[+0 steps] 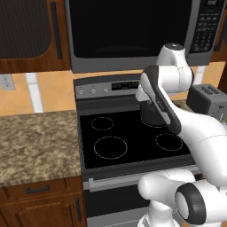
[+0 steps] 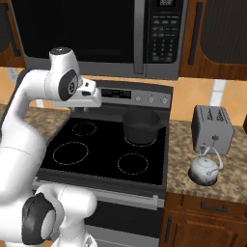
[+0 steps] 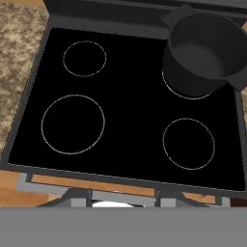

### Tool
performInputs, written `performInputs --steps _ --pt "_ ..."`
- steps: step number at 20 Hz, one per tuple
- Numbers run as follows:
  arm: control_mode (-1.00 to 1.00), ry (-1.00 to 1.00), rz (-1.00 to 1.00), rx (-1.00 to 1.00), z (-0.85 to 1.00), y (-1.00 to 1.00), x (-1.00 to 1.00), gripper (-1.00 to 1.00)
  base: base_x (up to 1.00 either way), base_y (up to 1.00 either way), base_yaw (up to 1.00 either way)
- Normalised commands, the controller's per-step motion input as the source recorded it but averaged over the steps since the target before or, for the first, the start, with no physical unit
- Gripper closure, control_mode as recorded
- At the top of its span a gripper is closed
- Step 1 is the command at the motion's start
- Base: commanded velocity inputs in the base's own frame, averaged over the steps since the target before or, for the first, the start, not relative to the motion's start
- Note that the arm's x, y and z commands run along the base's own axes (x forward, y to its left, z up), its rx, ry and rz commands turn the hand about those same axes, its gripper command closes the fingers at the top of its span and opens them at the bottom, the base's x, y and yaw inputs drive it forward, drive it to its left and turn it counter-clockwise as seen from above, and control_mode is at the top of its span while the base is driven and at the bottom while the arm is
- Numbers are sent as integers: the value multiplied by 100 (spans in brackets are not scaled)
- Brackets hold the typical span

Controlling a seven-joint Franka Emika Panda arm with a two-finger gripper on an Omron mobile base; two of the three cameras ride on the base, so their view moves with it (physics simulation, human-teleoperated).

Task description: Pick the kettle from the counter and place it on a stove burner. Then turn the burner on.

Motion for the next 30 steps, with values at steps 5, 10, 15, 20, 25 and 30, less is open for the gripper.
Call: performInputs --steps 5,10,15,20,25,30 --pt "-100 -11 -1 7 -1 -55 -45 -100 0 0 0" --pt "-100 -4 -4 3 0 -100 -48 -100 0 0 0" --pt "-100 -7 -7 0 0 -100 -72 -100 0 0 0" --pt "-100 -10 -9 0 0 -100 -83 -100 0 0 0" --pt "-100 -3 -8 0 -8 -100 -52 -100 0 0 0" --pt "-100 0 -6 0 -16 -100 -3 -100 0 0 0"
